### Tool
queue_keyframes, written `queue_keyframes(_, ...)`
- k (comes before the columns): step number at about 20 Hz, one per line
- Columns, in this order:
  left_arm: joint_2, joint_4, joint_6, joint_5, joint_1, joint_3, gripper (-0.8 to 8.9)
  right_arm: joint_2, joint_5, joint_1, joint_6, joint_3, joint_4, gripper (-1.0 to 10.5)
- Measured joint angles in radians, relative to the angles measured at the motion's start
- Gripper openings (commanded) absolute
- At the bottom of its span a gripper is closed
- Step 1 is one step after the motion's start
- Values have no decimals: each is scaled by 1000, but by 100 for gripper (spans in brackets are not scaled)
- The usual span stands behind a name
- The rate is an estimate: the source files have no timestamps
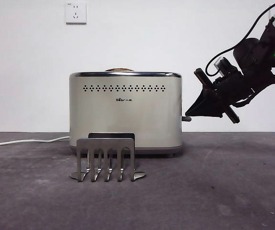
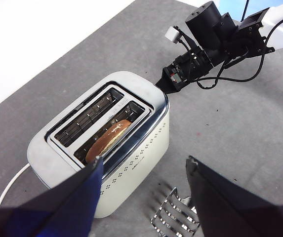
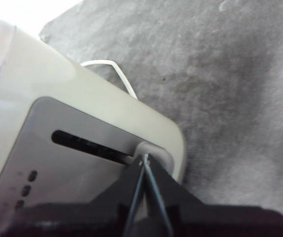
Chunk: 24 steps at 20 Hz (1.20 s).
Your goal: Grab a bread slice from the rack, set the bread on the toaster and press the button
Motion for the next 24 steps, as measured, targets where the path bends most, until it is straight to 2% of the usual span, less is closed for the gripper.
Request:
queue_keyframes(7,0,-7,-1,0,0,0,283,0,4,3,-33,5,-19,-12)
queue_keyframes(24,0,-15,-8,0,0,0,283,0,-5,4,-33,5,-19,-12)
